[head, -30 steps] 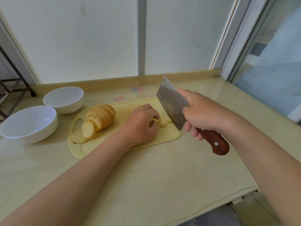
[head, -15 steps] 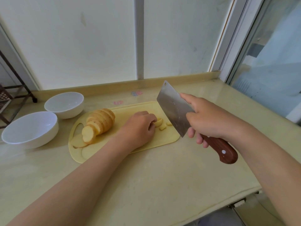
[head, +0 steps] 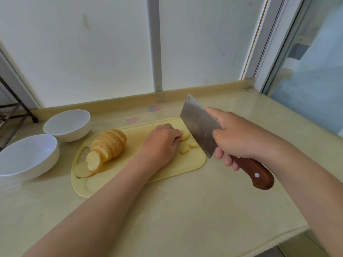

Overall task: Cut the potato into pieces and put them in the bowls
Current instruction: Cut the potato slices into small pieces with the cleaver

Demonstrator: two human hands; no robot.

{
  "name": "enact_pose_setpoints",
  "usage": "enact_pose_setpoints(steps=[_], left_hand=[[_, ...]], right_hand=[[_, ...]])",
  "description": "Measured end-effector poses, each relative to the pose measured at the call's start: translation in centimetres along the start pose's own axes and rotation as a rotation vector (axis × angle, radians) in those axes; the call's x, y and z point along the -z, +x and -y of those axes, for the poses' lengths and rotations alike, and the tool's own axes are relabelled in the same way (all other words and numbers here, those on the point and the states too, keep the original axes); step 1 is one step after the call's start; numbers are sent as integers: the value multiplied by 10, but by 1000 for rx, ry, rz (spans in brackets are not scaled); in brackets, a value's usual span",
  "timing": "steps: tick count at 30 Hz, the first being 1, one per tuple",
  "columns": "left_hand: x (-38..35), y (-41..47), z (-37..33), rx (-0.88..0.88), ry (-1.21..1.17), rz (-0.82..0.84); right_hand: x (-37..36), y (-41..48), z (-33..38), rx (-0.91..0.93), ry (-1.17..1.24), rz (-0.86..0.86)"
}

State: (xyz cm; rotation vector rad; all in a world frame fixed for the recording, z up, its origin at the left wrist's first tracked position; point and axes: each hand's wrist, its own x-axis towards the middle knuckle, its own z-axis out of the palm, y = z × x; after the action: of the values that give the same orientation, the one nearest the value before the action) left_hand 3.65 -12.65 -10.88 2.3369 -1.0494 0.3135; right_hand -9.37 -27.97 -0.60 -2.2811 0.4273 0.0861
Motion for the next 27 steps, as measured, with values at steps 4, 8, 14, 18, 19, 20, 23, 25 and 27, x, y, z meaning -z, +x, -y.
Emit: enact_pose_setpoints(steps=[4,8,14,18,19,20,23,25,27], left_hand=[[-1,2,4,-82,49,-14],[0,4,7,-118,86,4],[-1,4,9,-120,99,85],[0,4,7,-127,94,102],[0,4,6,-125,95,100],[0,5,6,-121,94,98],[-1,5,8,-117,92,81],[-1,4,8,-110,105,63],[-1,5,7,-80,128,46]], right_hand=[[-5,3,2,-16,9,10],[-7,4,4,-14,12,-7],[-6,1,4,-21,17,-17],[-3,-2,3,-25,16,-25],[-2,-2,2,-28,24,-28],[-1,-2,2,-30,34,-31],[2,-2,0,-33,63,-40],[2,-2,-1,-32,71,-40],[3,-2,-2,-29,73,-35]])
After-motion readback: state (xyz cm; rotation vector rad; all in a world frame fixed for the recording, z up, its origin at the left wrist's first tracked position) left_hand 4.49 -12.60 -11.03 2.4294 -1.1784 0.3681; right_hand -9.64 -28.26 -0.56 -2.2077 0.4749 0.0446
